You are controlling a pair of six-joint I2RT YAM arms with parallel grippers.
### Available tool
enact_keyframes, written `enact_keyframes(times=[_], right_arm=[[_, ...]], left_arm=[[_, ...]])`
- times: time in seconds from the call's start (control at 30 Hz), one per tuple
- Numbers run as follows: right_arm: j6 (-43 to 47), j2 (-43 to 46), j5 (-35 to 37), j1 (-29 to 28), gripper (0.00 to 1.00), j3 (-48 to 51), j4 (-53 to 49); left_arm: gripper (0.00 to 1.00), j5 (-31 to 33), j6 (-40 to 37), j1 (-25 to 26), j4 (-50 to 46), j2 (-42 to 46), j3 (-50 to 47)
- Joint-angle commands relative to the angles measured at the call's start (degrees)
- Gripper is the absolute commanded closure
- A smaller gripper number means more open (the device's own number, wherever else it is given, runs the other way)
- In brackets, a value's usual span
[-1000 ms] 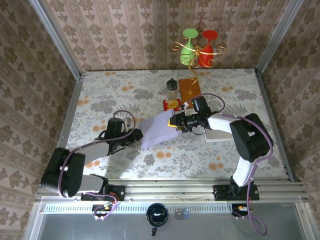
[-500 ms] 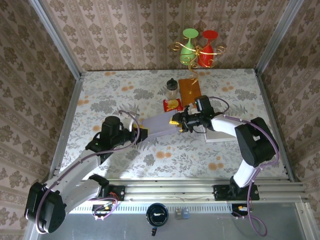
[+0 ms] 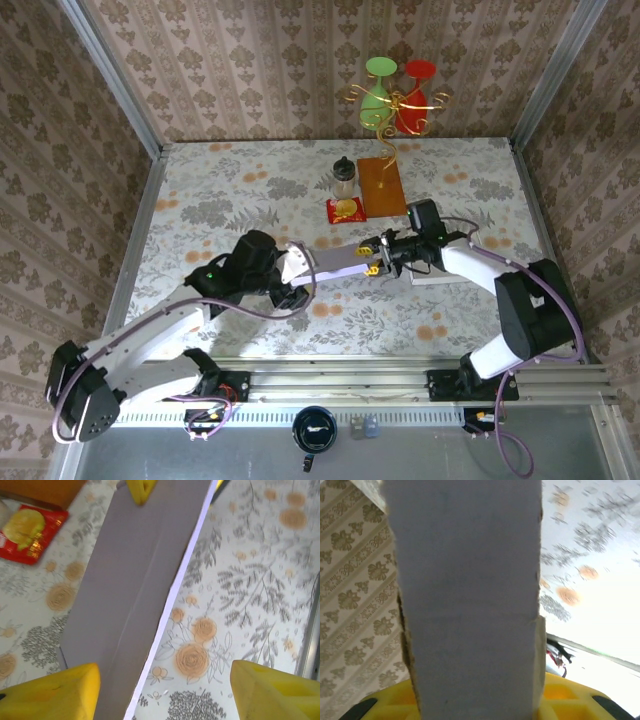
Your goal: Fold the paper box
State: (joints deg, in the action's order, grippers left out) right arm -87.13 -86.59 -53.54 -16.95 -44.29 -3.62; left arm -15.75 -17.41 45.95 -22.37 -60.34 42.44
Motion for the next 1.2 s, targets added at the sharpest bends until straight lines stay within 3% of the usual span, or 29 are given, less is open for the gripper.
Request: enact_keyframes(times=[0.0,0.43,0.63,1.17], right_arm=[[-9.24,1.65,-1.7,1.02,0.68,3.68,-3.59],[-10.33,2.17,-4.37,3.04,0.71,7.12,-8.28],[-11.35,2.56,-4.51,4.89,0.71,8.89,-6.83],[-12.36,0.39,-5.6,5.53,0.64,9.56,-6.48]], left_arm=[[0.28,4.11,-7.14,1.99,-4.77,-2.21,1.85],[0.27,12.37,-9.05,3.55,-0.64,-7.07,2.38],[0.27,11.82,-9.22,3.65,0.3,-4.99,1.58],[0.29,13.02,-11.99,3.67,5.43,-15.51,5.3]])
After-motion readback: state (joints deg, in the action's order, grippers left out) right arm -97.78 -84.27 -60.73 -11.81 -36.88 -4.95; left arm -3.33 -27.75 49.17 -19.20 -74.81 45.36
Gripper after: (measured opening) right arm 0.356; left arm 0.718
